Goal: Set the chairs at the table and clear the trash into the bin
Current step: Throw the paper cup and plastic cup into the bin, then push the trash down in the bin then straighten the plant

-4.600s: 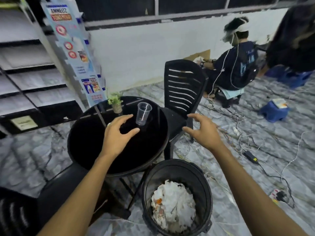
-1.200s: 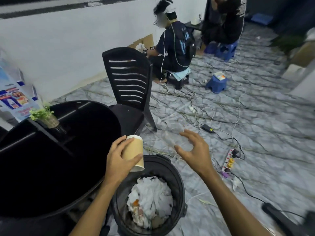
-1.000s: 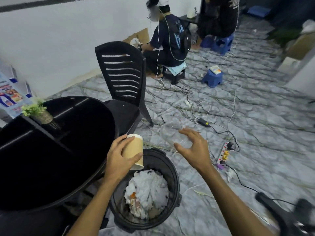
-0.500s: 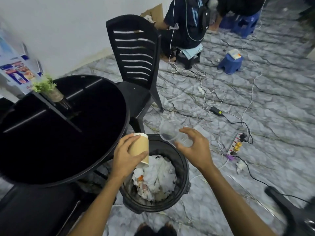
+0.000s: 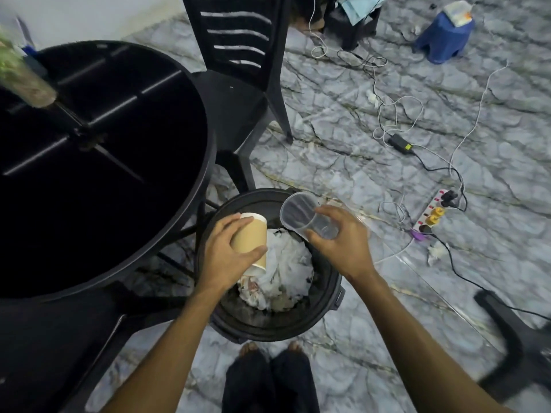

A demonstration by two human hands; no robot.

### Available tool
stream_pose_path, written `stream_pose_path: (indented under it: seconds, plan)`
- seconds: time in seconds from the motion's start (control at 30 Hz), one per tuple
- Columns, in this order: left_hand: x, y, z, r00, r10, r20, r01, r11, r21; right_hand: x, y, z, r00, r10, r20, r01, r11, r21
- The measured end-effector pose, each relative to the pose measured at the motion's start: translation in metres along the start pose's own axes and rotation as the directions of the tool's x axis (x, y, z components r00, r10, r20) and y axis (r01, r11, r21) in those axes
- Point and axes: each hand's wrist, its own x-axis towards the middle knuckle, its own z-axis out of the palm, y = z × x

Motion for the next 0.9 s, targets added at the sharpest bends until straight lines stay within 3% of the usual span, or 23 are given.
stream_pose_path:
  seconds: [0.23,0.5,0.7,0.9]
  plan:
    - [0.015,-0.026,0.028,0.996,-0.072,0.048,0.069,0.996,0.048,0.008,0.042,0.030,0.984,0.069,0.163,-0.059,0.996,-0.064]
    - [0.011,-0.037,0.030,0.995,-0.075,0.064,0.072,0.996,0.047,0.002,0.056,0.036,0.975,0.132,0.179,-0.117,0.989,-0.091]
    - [-0.003,-0.012,0.001,0.996,-0.063,0.063,0.064,0.998,-0.015,-0.003,0.021,0.017,0.981,0.098,0.169,-0.094,0.995,-0.032]
    - [-0.044,0.029,-0.068,0.999,0.039,-0.003,-0.039,0.998,-0.048,-0.009,-0.054,-0.012,0.983,0.010,0.184,-0.019,0.999,0.049]
